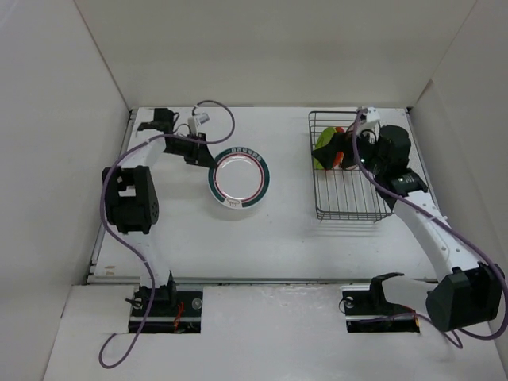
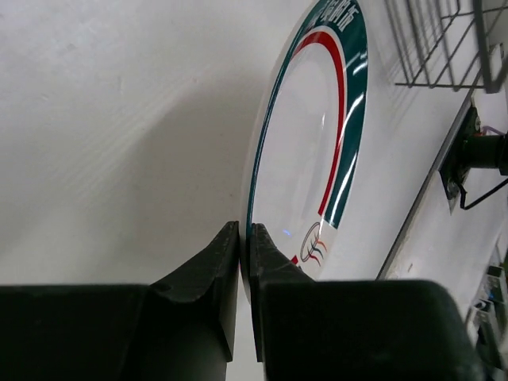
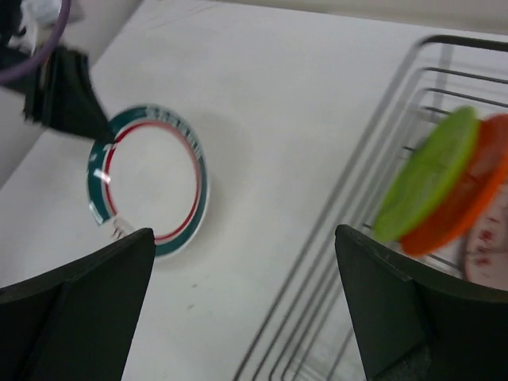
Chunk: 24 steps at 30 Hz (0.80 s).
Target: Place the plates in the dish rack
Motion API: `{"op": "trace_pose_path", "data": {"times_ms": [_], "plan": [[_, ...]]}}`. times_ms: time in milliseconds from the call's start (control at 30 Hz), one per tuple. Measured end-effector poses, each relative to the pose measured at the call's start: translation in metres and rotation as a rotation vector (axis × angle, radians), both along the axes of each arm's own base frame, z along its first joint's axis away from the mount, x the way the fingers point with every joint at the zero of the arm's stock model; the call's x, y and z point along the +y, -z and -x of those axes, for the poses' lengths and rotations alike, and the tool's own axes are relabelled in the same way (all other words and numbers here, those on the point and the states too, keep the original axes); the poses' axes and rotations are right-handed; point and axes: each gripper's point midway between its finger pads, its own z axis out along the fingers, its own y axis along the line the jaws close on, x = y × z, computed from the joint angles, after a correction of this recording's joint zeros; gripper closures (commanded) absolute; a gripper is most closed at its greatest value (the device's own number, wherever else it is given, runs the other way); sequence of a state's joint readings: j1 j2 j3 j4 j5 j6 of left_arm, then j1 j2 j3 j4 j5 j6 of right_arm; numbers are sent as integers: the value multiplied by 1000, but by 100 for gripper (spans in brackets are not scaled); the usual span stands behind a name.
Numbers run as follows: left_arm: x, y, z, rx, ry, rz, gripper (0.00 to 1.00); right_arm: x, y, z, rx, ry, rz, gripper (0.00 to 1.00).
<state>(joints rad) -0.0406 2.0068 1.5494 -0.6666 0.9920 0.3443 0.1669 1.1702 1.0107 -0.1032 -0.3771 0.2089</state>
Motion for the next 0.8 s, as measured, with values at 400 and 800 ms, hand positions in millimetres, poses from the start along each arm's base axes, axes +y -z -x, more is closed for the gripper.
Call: {"op": "trace_pose_path", "data": {"times_ms": [400,800], "plan": [[-2,-126,42,-226,159,160,100,137,7,47,-94,-513,-21,1],[-3,-148,59,-273,184,183,100,207,55,43,22,-654,-62,82]]}}
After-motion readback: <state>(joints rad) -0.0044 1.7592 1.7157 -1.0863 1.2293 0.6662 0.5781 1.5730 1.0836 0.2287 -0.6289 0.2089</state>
